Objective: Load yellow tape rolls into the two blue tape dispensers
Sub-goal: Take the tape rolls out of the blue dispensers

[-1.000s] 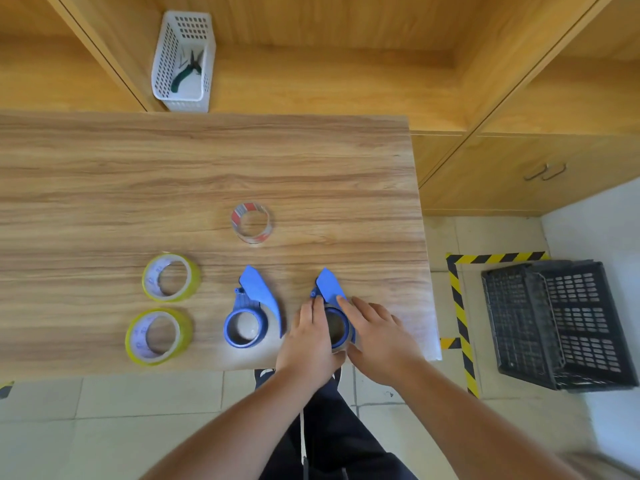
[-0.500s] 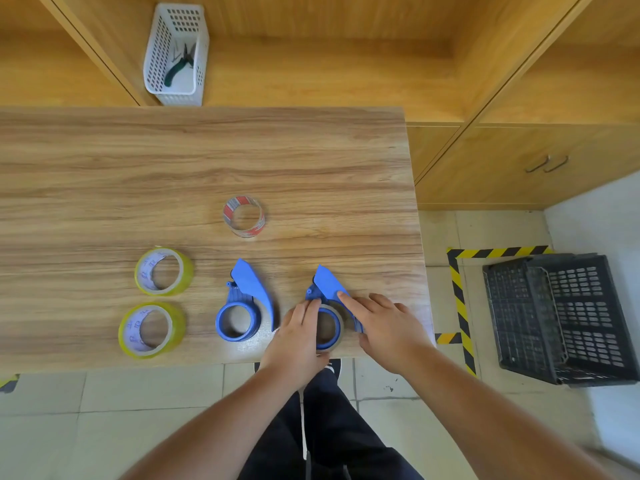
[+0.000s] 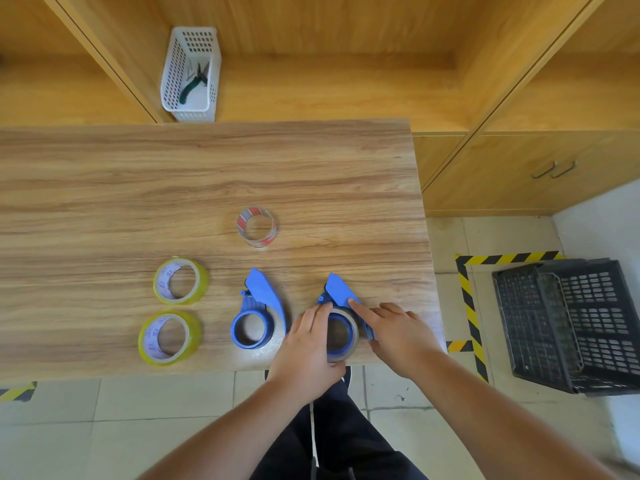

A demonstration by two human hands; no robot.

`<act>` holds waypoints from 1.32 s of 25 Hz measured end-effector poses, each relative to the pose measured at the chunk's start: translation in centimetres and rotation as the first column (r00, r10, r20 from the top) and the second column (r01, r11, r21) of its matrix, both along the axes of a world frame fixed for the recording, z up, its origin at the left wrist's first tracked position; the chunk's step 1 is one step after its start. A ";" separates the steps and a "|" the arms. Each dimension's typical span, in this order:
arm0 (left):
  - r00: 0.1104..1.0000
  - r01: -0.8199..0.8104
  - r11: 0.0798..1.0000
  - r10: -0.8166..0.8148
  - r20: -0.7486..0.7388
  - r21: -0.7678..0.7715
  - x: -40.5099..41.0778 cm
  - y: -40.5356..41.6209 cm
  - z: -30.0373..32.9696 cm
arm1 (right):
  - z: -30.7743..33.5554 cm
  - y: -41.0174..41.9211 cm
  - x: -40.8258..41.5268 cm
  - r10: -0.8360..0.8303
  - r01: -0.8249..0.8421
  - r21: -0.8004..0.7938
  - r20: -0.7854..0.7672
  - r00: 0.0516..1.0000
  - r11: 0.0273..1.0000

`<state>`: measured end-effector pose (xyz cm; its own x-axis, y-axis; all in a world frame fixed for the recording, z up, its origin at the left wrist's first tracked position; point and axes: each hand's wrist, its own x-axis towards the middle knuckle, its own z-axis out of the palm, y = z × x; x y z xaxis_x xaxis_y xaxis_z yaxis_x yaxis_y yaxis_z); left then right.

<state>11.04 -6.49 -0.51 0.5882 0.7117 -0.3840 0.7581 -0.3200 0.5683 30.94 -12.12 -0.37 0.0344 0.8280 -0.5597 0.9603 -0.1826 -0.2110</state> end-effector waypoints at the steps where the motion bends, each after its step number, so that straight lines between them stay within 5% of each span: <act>1: 1.000 -0.008 1.000 0.008 0.017 0.010 -0.2 0.1 0.5 | 0.0 0.0 0.1 0.000 0.000 -0.014 0.001 1.000 1.000; 17: 0.997 -0.078 0.997 0.078 0.006 0.030 8.1 14.1 1.3 | 2.4 7.1 2.5 -0.368 0.377 0.103 -0.098 0.925 0.920; 33: 0.998 -0.038 0.997 0.034 -0.061 -0.064 11.7 18.2 -4.7 | 1.2 9.1 1.6 -0.424 0.437 0.077 -0.136 0.895 0.896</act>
<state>22.72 11.67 -5.22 0.5370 0.7047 -0.4637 0.8018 -0.2556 0.5402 32.56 -2.98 0.85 0.3422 0.7993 -0.4939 0.7610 -0.5441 -0.3533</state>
